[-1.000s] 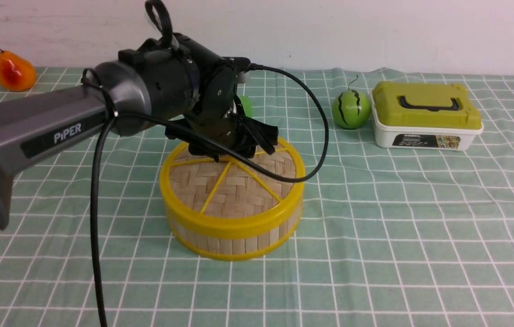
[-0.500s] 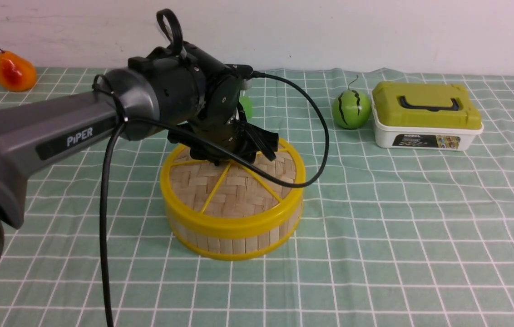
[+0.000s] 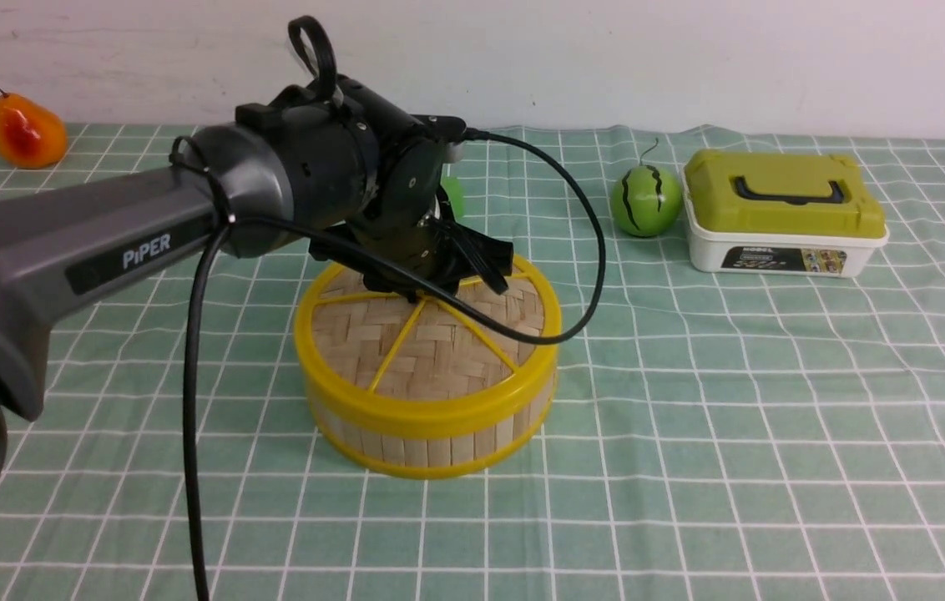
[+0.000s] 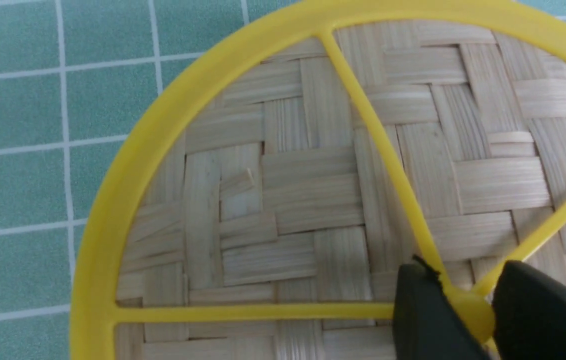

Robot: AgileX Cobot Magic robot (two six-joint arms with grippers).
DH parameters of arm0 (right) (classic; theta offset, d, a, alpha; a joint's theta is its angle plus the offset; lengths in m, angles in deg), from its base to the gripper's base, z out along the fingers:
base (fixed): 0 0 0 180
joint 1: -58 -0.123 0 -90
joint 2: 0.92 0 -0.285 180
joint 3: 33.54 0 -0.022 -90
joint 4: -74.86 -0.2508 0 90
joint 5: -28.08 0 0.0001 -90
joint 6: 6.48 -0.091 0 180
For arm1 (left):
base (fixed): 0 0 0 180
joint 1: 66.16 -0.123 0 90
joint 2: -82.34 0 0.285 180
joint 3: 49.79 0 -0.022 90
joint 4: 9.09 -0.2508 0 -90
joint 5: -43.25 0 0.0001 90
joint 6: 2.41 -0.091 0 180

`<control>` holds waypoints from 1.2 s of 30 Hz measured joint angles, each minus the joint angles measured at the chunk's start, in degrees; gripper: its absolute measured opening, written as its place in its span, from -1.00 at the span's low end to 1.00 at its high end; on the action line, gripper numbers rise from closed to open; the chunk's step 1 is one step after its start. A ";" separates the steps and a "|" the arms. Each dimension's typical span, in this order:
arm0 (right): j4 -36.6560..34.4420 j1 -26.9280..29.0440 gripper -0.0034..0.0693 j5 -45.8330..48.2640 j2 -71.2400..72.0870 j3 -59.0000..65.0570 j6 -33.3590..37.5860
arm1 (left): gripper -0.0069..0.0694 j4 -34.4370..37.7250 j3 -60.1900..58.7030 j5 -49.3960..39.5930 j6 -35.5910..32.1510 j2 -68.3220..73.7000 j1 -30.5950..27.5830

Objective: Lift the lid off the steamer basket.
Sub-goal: Use the left arm to lift the lid of the steamer, then use the left arm to place the steamer lid on the table

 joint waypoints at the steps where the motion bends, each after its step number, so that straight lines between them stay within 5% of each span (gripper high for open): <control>1: 0.00 0.00 -0.24 0.00 0.00 0.00 0.00 | -0.44 0.00 0.00 0.00 0.00 0.00 0.00; 10: 0.00 0.00 -0.24 0.00 0.00 0.00 0.00 | -0.53 0.18 1.69 -2.91 0.00 0.00 0.00; 21: 0.00 0.00 -0.24 0.00 0.00 0.00 0.00 | -0.53 -0.58 14.07 -14.92 -0.43 -4.71 0.00; 25: 0.00 0.00 -0.24 0.00 0.00 0.00 0.00 | -0.53 -2.06 18.12 -25.44 -5.70 -10.32 0.00; 36: 0.00 0.00 -0.24 0.00 0.00 0.00 0.00 | -0.53 -7.10 7.50 -29.51 -7.94 -24.21 -4.40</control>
